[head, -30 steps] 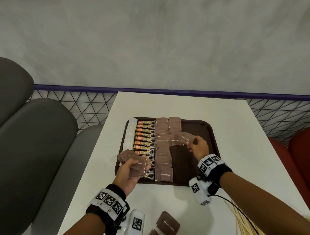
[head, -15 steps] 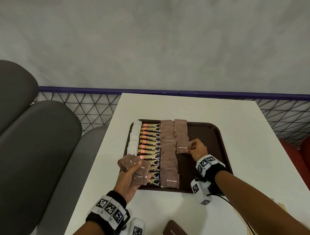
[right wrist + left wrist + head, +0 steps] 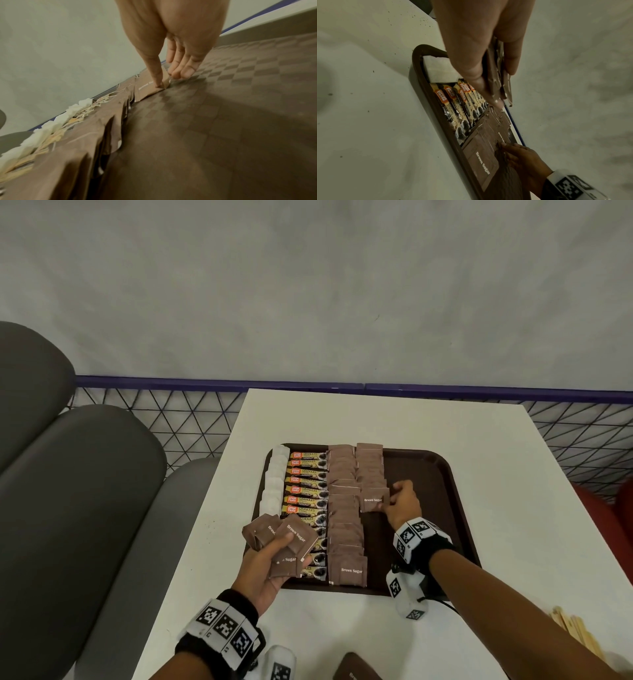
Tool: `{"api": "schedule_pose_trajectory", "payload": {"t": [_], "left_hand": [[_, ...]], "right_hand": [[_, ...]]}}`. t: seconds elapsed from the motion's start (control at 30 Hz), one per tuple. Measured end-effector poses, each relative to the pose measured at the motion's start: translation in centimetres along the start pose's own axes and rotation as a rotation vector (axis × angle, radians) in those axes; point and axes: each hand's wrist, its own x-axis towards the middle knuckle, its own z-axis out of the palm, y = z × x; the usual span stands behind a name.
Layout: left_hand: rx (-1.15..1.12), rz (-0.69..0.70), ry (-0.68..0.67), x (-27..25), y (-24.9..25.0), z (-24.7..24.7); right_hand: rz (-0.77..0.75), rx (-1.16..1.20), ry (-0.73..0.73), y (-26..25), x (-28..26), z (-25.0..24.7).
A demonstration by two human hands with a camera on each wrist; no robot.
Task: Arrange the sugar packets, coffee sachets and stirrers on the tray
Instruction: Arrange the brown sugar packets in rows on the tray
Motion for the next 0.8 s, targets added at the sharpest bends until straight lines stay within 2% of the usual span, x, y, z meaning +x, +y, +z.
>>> {"api": "schedule_pose_trajectory", "payload": {"t": [0.17,0.33,0.47,0.67,0.73,0.8], "left_hand": [[0.033,0.022,0.013,0.0,-0.1,0.1],[0.047,0.046,0.02,-0.2,-0.1,0.5],[0.04,0.069,0.029,-0.7,-0.1,0.9],[0.03,0.089,-0.003,-1.4,-0.4,1.5],[0.047,0.087,-0.029,-1.6,-0.5,1.7],[0.046,0.078,-0.052,-1.9,-0.5,1.8]], "right_hand": [[-0.133,0.033,0.128,-0.6,-1.6,-0.7],[-0.284,0.076,0.094,-2.0,-3.6,-0.9],[-0.426,0.147,-0.072,-3.8,-6.3,-0.6],[-0.44,0.293,-0.557,-5.4,-10.9,0.2],[-0.415,0.316,-0.633,-5.3,-11.4,0.7],[-0.409,0.338,-0.64,-5.1,-11.4,1.0]]}}
